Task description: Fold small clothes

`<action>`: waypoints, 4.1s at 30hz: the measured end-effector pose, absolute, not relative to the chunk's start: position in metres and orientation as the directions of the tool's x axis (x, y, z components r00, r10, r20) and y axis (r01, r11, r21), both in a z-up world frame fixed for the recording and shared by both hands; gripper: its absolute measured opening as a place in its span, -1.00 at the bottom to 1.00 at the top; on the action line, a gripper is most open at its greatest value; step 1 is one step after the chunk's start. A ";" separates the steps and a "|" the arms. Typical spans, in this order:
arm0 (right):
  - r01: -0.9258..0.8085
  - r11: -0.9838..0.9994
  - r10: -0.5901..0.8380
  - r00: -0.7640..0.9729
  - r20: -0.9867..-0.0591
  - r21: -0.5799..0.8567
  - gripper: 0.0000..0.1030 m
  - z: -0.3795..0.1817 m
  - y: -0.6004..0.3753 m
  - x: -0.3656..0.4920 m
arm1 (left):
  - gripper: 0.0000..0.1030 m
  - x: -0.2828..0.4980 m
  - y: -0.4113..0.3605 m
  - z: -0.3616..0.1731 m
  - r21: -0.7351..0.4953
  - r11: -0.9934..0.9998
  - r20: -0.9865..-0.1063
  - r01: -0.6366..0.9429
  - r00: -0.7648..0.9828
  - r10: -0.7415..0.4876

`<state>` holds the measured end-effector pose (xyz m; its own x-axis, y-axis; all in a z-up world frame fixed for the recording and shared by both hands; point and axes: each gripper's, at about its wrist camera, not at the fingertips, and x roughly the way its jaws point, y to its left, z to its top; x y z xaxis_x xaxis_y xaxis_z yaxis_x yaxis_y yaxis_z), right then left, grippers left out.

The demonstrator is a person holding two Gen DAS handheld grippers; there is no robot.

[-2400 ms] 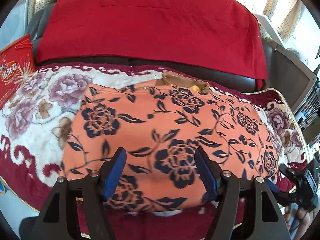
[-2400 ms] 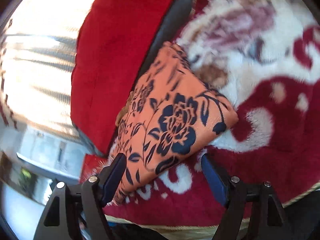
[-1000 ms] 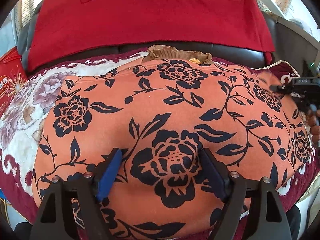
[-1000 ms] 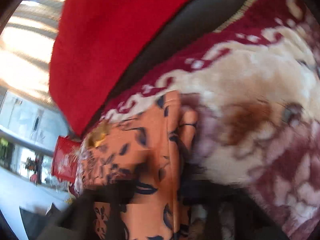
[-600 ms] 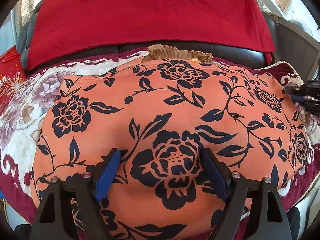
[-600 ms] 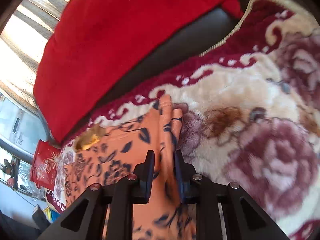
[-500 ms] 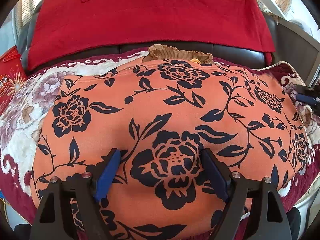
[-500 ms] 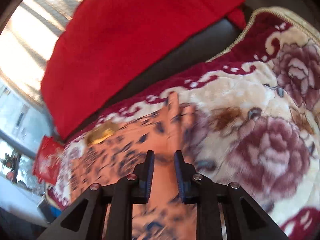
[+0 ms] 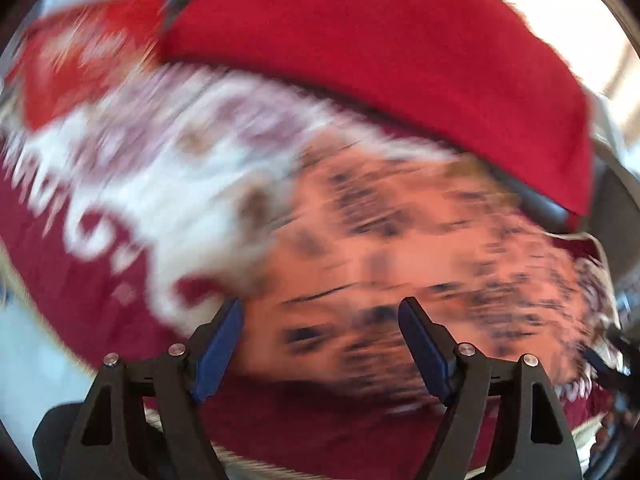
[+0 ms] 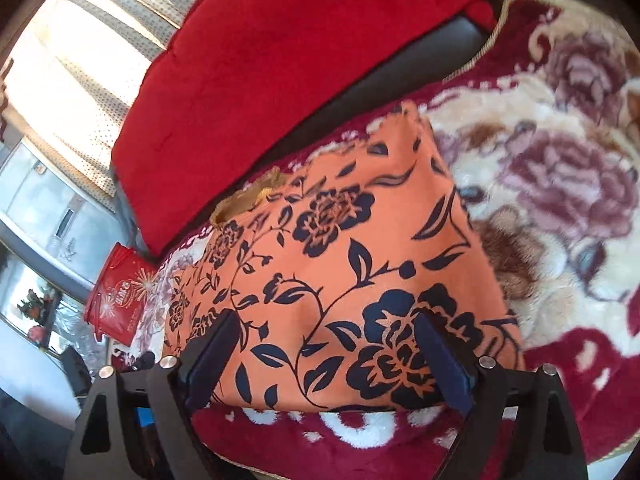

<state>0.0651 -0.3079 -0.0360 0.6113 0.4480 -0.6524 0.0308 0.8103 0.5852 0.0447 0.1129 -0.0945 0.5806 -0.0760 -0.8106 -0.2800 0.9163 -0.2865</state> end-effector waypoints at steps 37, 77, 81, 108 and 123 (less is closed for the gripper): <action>0.217 0.492 0.585 0.634 -0.505 0.843 0.75 -0.095 -0.405 0.245 | -0.51 0.170 0.135 -0.090 -0.137 0.964 -0.847 -0.226 0.531 0.004; 0.236 0.478 0.468 0.746 -0.473 0.846 -0.81 -0.113 -0.340 0.043 | 0.40 0.062 -0.023 -0.040 -0.107 0.994 -0.770 0.002 0.633 -0.085; 0.215 0.661 0.388 0.722 -0.573 0.719 -0.82 -0.088 -0.326 0.049 | 0.40 0.071 -0.044 -0.042 -0.076 0.996 -0.764 0.040 0.639 -0.083; 0.010 0.720 0.628 0.417 -0.657 0.694 -0.67 -0.089 -0.350 0.177 | 0.52 0.105 -0.067 -0.089 0.028 0.998 -0.817 0.056 0.576 -0.010; 0.134 0.861 0.273 0.692 -0.668 0.491 0.22 -0.030 -0.329 0.123 | 0.57 0.106 -0.065 -0.092 0.019 0.998 -0.814 0.053 0.580 -0.015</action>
<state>0.1231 -0.3287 -0.0299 0.6924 0.2729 -0.6679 0.1343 0.8608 0.4909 0.1058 -0.0652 -0.0921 0.5804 -0.0155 -0.8142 0.0527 0.9984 0.0186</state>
